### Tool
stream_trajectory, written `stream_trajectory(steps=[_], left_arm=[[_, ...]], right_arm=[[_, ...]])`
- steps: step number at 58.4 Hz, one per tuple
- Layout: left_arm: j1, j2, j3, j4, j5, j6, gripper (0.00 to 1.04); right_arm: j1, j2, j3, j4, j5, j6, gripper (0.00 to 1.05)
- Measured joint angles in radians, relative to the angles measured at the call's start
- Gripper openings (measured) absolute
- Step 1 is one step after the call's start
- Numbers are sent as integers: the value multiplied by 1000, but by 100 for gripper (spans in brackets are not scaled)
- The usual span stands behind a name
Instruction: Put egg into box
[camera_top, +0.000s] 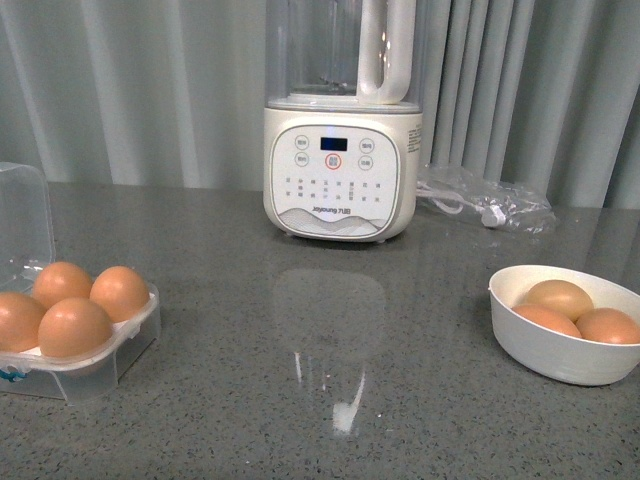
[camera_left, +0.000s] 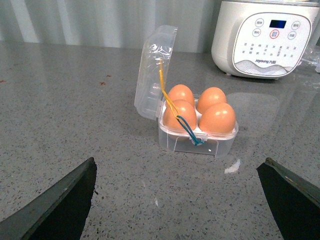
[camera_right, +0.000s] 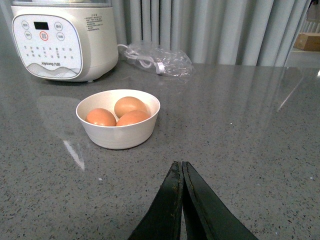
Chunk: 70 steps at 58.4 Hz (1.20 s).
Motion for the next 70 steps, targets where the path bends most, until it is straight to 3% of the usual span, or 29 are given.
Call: stream_trajectory(steps=[7,38,51,60,70], left_arm=[[0,0,0,0,0,0,98],[0,0,0,0,0,0,98],[0,0,0,0,0,0,98],[-99,171,82,-248,-348,-44,98],[-61,212,97,-180,-311,-53,98]], right_arm=[[0,-1,0,0,0,0,9],[0,-1,0,0,0,0,99],[0,-1,0,0,0,1,98],[0,-1,0,0,0,1,98],[0,-1,0,0,0,1,98]])
